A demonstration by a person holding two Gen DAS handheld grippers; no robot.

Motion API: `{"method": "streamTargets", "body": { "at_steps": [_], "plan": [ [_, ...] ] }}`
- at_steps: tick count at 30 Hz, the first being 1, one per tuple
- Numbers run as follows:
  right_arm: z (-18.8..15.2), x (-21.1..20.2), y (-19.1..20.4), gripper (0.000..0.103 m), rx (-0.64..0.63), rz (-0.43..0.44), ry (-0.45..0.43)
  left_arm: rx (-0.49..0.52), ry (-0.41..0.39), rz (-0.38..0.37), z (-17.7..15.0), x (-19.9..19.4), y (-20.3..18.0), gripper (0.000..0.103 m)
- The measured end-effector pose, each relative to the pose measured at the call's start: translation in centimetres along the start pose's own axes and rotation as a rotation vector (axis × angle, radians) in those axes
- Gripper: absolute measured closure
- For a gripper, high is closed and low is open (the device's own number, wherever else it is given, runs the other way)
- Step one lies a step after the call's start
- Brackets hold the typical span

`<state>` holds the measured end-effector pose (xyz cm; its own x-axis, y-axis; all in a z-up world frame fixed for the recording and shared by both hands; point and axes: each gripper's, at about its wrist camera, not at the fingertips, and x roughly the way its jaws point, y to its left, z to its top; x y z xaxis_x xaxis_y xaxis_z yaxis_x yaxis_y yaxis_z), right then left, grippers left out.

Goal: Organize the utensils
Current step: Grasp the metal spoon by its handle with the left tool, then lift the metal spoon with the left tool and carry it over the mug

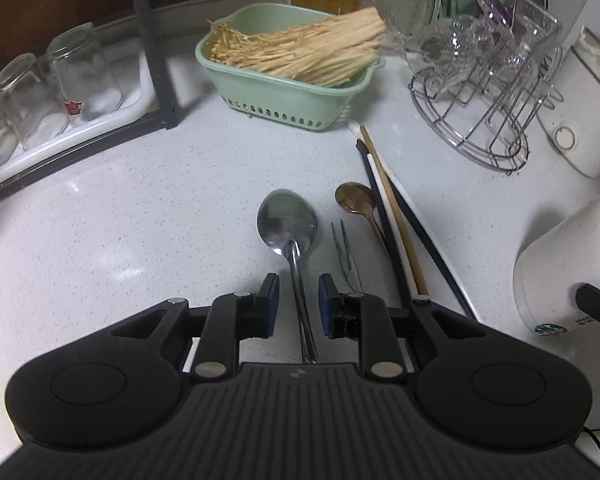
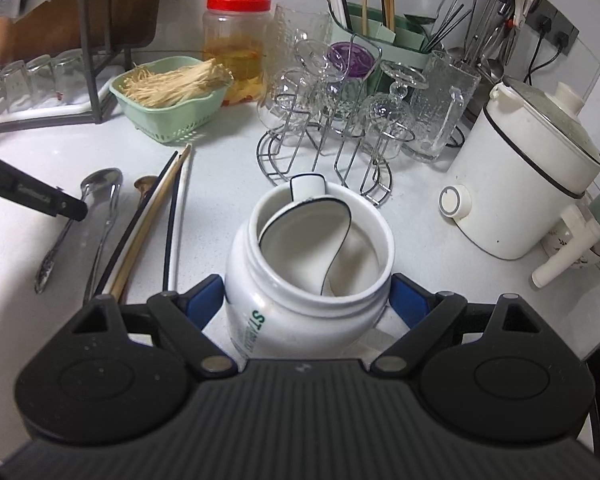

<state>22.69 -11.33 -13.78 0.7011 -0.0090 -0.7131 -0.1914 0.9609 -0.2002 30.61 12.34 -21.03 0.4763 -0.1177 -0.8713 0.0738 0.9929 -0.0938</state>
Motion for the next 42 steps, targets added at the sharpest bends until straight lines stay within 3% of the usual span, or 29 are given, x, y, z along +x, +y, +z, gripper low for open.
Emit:
{"method": "streamTargets", "body": {
  "at_steps": [7, 20, 23, 27, 30, 42],
  "plan": [
    [-0.2, -0.1, 0.1, 0.012, 0.004, -0.001, -0.002, -0.053, 0.006, 0.027, 0.7, 1.0, 0.6, 0.079],
    [-0.4, -0.2, 0.1, 0.012, 0.004, -0.001, -0.017, 0.010, 0.068, 0.127, 1.7, 2.2, -0.6, 0.079],
    [-0.4, -0.2, -0.2, 0.012, -0.012, 0.013, -0.025, 0.052, 0.087, 0.134, 2.2, 2.5, -1.3, 0.082],
    [-0.6, -0.1, -0.6, 0.012, -0.037, 0.040, -0.035, 0.079, 0.091, 0.136, 2.6, 2.8, -2.0, 0.095],
    [-0.5, 0.0, -1.1, 0.012, -0.066, 0.067, -0.045, 0.141, 0.098, 0.142, 2.7, 3.0, -3.1, 0.096],
    [-0.1, 0.6, -3.0, 0.012, -0.178, 0.172, -0.057, 0.048, 0.148, 0.112, 2.0, 1.4, -4.9, 0.097]
  ]
}}
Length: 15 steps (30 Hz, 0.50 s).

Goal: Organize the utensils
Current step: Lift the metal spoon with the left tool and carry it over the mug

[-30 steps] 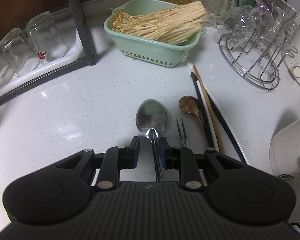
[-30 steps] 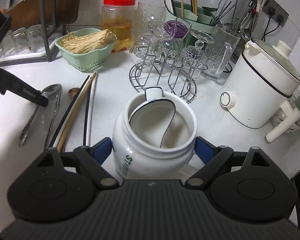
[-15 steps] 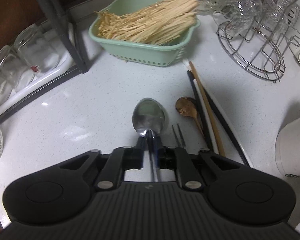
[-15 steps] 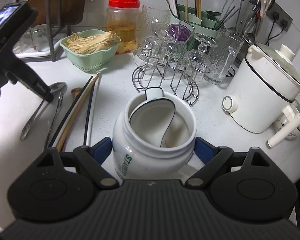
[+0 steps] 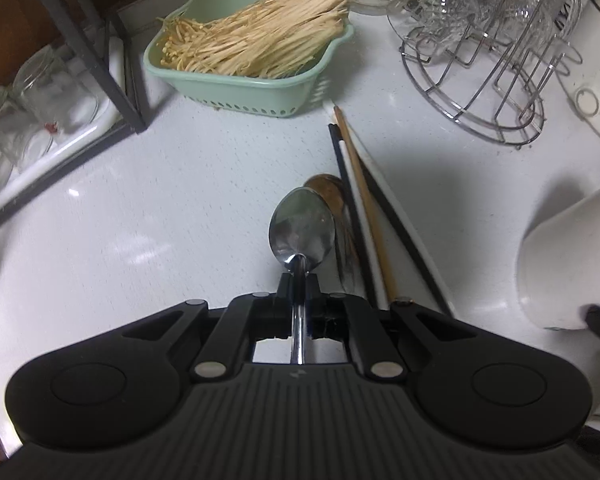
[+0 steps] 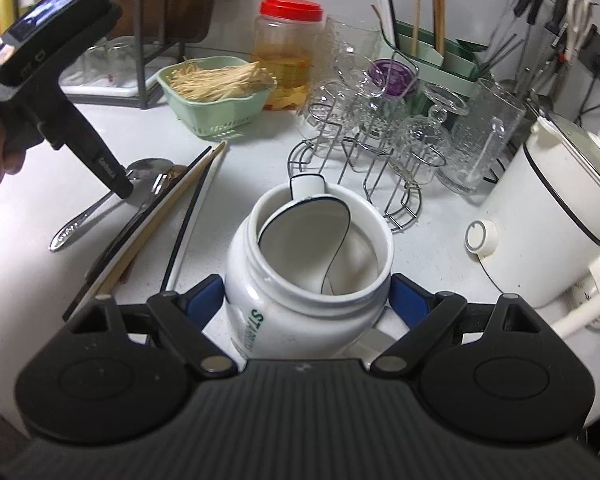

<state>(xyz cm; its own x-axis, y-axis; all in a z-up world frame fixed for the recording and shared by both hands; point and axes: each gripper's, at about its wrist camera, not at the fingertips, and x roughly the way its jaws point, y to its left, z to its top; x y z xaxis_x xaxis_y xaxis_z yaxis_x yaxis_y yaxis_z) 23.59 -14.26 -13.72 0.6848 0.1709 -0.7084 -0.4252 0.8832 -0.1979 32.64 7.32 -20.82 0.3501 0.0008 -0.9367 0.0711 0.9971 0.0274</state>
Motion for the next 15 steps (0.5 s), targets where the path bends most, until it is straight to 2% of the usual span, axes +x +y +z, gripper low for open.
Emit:
{"method": "streamTargets", "body": {
  "at_steps": [3, 6, 10, 15],
  "plan": [
    [0.3, 0.3, -0.5, 0.012, -0.024, 0.023, 0.001, -0.028, 0.002, -0.007, -0.2, -0.8, -0.4, 0.097],
    [0.6, 0.7, -0.8, 0.012, -0.045, 0.038, 0.001, -0.064, 0.045, -0.042, -0.4, -0.7, -0.4, 0.097],
    [1.5, 1.4, -1.3, 0.012, -0.066, 0.058, 0.036, -0.096, 0.086, -0.047, -0.9, -0.8, -0.3, 0.097],
    [1.7, 1.6, -1.5, 0.012, -0.078, 0.073, 0.035, -0.110, 0.092, -0.052, -0.7, -1.8, -0.2, 0.097]
  ]
}}
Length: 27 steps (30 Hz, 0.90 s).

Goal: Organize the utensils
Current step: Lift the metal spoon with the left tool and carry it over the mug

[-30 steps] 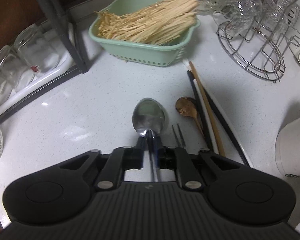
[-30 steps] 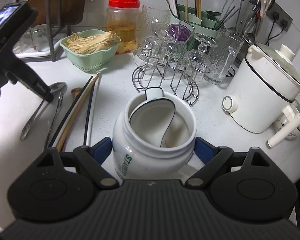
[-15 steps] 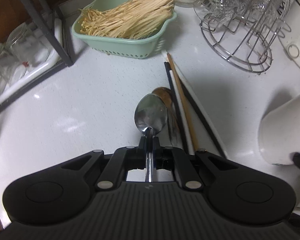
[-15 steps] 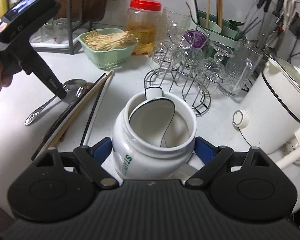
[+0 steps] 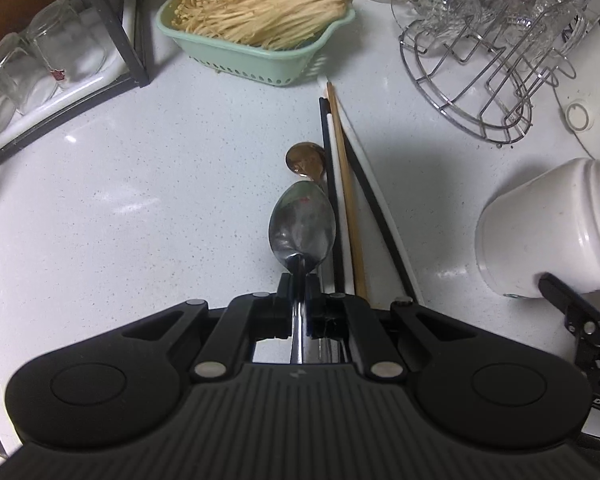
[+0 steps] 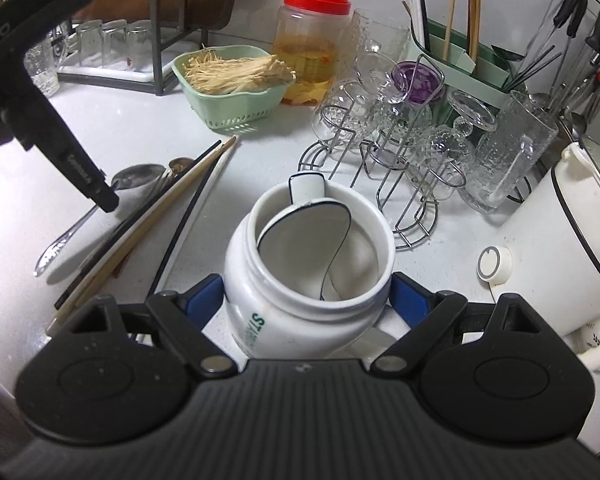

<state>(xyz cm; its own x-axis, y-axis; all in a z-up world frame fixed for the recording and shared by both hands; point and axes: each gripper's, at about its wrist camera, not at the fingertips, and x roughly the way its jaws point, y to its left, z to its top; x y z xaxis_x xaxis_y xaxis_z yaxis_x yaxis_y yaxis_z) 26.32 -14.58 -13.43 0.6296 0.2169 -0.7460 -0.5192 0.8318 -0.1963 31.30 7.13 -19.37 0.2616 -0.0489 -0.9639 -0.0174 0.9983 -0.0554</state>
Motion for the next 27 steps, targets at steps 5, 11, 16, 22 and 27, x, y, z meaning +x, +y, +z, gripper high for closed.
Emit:
{"method": "streamTargets", "body": {
  "at_steps": [5, 11, 16, 22, 27],
  "plan": [
    [0.0, 0.0, -0.2, 0.012, -0.007, 0.011, 0.001, 0.010, 0.004, -0.016, 0.6, -1.2, -0.4, 0.097],
    [0.0, 0.0, -0.3, 0.012, -0.010, 0.017, 0.001, 0.010, 0.022, -0.064, 0.5, -3.7, -0.8, 0.097],
    [0.1, 0.1, -0.3, 0.012, -0.012, 0.017, -0.005, 0.055, 0.060, -0.124, 0.6, -6.0, -1.6, 0.097],
    [0.0, 0.1, -0.1, 0.012, -0.011, 0.012, -0.016, 0.141, 0.119, -0.207, 2.3, -9.6, -2.4, 0.097],
    [-0.1, 0.0, 0.0, 0.012, -0.014, 0.008, -0.018, 0.224, 0.185, -0.292, 4.4, -12.9, -4.0, 0.097]
  ]
}}
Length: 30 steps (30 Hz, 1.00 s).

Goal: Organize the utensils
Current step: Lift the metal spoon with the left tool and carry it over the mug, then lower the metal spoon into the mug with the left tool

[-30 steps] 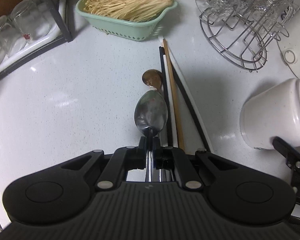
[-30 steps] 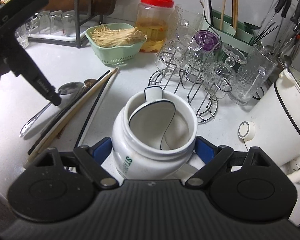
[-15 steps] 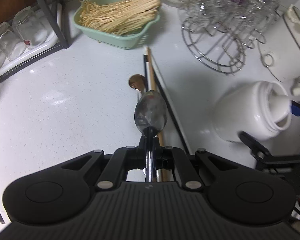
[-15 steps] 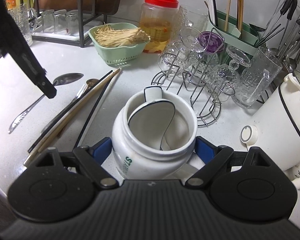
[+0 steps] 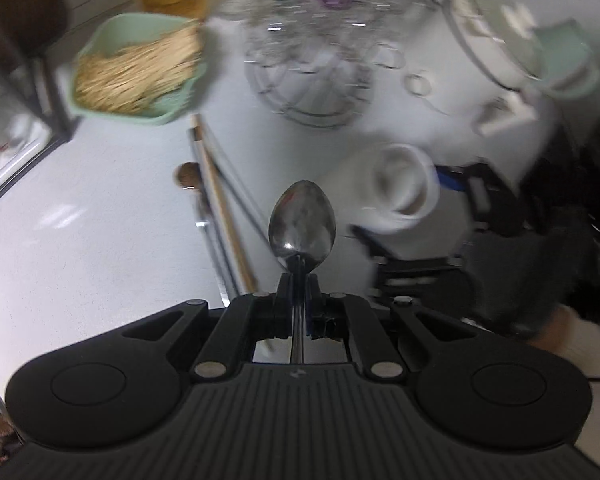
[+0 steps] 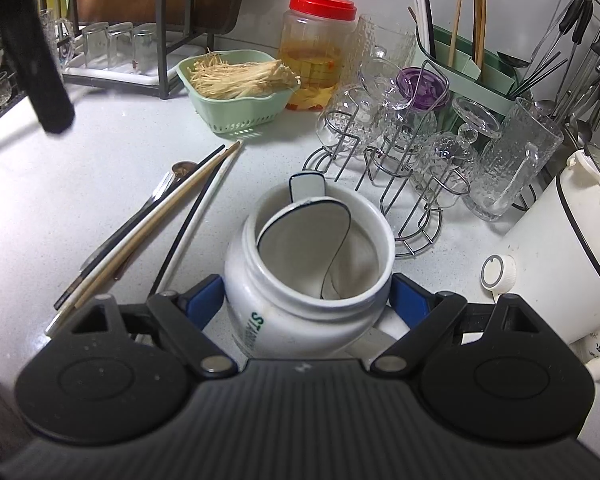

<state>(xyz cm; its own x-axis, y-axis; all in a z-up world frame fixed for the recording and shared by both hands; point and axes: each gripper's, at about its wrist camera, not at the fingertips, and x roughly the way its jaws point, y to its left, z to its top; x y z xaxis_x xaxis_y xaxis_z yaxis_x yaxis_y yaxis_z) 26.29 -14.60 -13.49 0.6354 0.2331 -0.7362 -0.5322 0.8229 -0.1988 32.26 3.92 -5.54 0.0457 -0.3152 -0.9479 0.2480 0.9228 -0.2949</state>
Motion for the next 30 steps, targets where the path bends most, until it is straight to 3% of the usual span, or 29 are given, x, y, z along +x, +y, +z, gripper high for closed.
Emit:
{"method": "streamTargets", "body": {
  "at_steps": [8, 23, 30],
  "plan": [
    [-0.2, -0.4, 0.5, 0.012, -0.026, 0.022, -0.003, 0.177, 0.115, -0.065, 4.1, -1.5, -5.0, 0.097],
    [0.1, -0.5, 0.9, 0.012, -0.049, 0.047, 0.006, 0.477, 0.359, 0.058, 8.7, 3.8, -9.4, 0.097],
    [0.0, -0.5, 0.8, 0.012, -0.062, 0.063, 0.002, 0.558, 0.465, 0.100, 10.5, 6.5, -10.9, 0.097]
  ]
}}
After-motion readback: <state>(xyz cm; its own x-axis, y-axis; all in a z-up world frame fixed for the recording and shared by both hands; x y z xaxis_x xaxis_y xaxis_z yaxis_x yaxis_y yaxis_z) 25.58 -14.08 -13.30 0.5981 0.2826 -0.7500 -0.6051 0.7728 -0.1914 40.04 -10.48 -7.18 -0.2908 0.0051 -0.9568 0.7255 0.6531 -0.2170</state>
